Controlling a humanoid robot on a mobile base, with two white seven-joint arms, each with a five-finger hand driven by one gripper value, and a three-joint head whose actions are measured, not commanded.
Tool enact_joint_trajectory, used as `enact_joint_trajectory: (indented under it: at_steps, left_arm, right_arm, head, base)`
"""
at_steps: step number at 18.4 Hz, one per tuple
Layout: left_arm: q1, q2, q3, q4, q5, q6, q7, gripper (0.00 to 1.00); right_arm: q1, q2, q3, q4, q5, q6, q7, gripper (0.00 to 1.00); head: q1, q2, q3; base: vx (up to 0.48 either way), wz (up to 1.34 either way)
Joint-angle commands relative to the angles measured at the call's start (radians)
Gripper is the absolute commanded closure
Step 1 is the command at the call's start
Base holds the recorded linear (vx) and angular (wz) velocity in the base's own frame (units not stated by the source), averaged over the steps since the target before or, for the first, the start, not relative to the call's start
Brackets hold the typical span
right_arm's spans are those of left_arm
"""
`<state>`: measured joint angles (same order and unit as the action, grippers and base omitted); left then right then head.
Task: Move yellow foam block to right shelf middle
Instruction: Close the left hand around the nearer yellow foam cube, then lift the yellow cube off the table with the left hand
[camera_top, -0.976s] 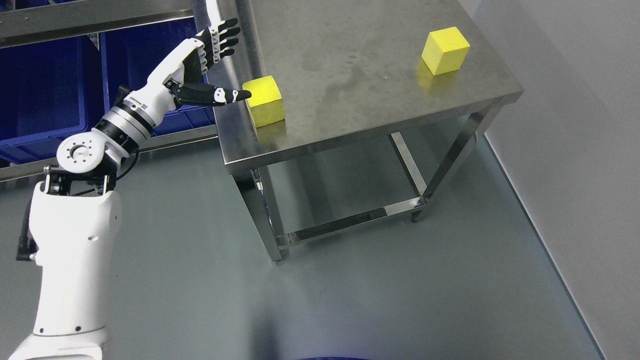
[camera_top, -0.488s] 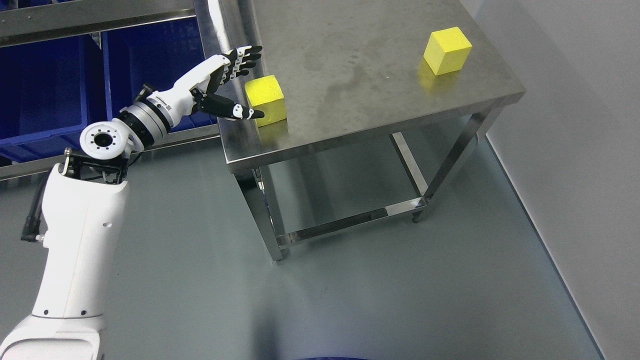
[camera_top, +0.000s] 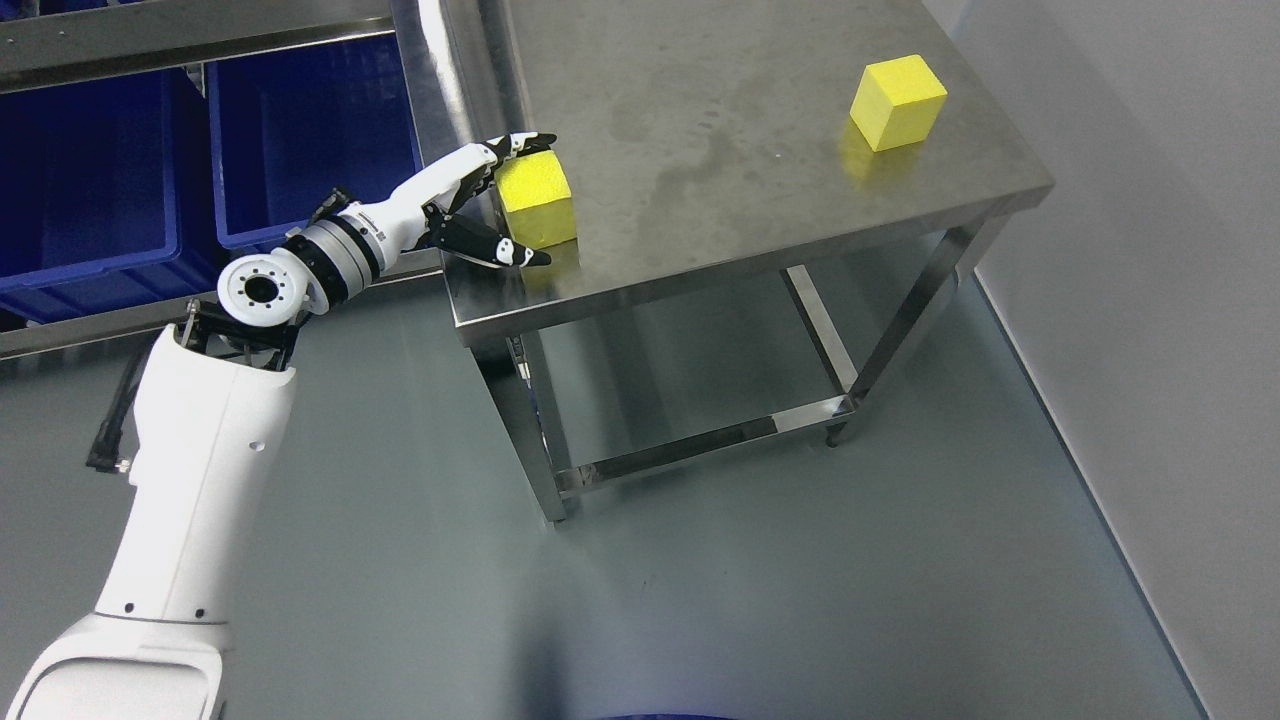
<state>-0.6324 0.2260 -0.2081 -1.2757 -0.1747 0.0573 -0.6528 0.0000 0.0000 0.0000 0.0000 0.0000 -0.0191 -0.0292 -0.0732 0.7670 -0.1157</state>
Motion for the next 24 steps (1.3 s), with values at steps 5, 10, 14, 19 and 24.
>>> enact_joint_trajectory:
  at_steps: [5,10,14,19,24]
  left_arm:
    - [0.023,-0.076,0.104,0.101,-0.019,-0.177,-0.010,0.71]
    - [-0.009,-0.209,0.348,0.050,0.119,-0.235,0.005,0.72]
    - [-0.026,-0.209,0.391,-0.004,0.452,-0.232,0.247,0.66]
    - [0.005,-0.209,0.417,-0.108,0.535,-0.237,0.473,0.67]
    - [0.072,-0.209,0.432,-0.212,0.537,-0.231,0.476,0.74]
  right_arm:
    - [0.023,-0.017,-0.012,-0.017,0.003,-0.001,0.000,0.00]
    - [0.025,-0.017,-0.012,-0.017,0.003,-0.001,0.000,0.00]
    - [0.025,-0.017,-0.012,-0.017,0.003,-0.001,0.000,0.00]
    - [0.025,-0.017,-0.012,-0.017,0.003,-0.001,0.000,0.00]
    - [0.023,-0.017,-0.012,-0.017,0.003,-0.001,0.000,0.00]
  head:
    - [0.0000,0.000,0.000]
    - [0.0000,0.000,0.000]
    - [0.0000,0.000,0.000]
    - [0.0000,0.000,0.000]
    - [0.0000,0.000,0.000]
  base:
    - [0.000,0.03]
    - [0.001,0.00]
    - [-0.007,0.00]
    - [-0.015,0.21]
    - [0.006,0.78]
